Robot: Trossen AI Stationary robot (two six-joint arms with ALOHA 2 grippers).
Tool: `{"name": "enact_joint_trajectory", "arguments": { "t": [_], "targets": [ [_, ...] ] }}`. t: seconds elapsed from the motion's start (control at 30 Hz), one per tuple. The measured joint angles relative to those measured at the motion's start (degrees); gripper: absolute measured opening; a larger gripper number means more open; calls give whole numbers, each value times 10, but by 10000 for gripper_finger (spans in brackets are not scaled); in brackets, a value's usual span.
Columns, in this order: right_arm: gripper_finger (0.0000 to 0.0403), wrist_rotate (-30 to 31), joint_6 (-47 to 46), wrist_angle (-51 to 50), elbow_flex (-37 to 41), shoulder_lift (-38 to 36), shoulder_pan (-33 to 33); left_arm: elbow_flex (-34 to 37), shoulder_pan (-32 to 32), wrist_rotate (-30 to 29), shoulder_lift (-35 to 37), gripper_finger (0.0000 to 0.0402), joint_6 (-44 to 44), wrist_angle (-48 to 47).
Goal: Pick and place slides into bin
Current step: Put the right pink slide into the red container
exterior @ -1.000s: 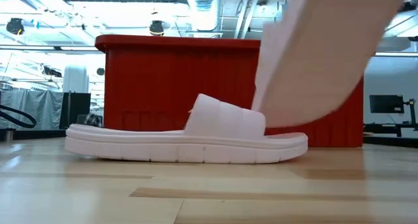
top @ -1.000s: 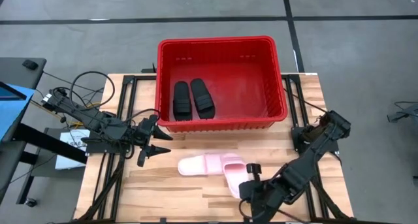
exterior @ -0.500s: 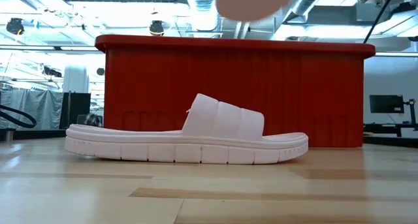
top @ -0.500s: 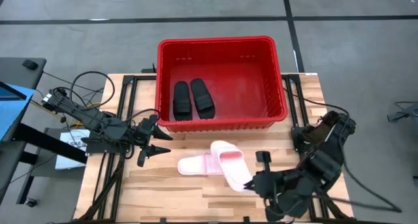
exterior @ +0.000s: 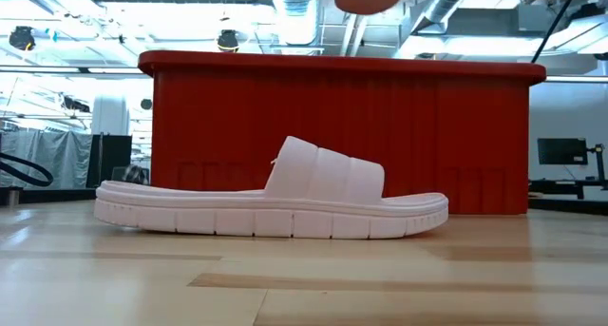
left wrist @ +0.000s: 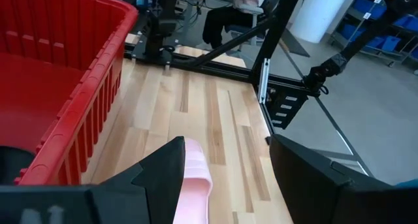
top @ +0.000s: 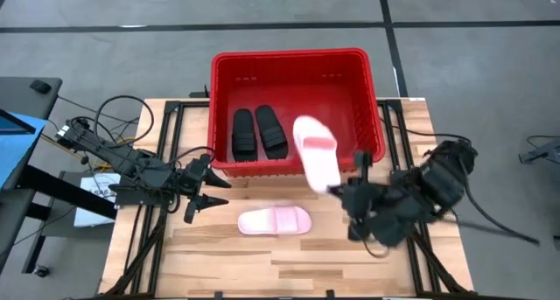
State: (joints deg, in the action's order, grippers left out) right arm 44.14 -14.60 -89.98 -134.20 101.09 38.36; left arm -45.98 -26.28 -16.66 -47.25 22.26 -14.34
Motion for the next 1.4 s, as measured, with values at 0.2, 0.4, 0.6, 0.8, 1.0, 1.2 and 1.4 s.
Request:
{"name": "enact_joint_trajectory", "arguments": {
  "t": [0.2, 0.4, 0.6, 0.8, 1.0, 1.2, 1.4],
  "targets": [
    [0, 0, 71, -1, 3, -38, -74, 0, 0, -1, 0, 215, -10, 0],
    [0, -1, 122, 0, 11, -95, -120, 0, 0, -21, 0, 215, -16, -1],
    [0, -3, 131, 7, 124, -190, -163, 0, 0, -49, 0, 215, -17, -1],
    [0, -67, 202, 157, 332, -305, -233, 0, 0, -85, 0, 215, -25, -2],
    [0, -202, 308, 318, 518, -403, -369, 0, 0, -128, 0, 215, -26, -1],
    [0, -322, 385, 384, 618, -439, -522, 0, 0, -175, 0, 215, -26, -1],
    [0, -441, 474, 438, 654, -407, -639, 0, 0, -209, 0, 215, -26, -2]
  ]
}}
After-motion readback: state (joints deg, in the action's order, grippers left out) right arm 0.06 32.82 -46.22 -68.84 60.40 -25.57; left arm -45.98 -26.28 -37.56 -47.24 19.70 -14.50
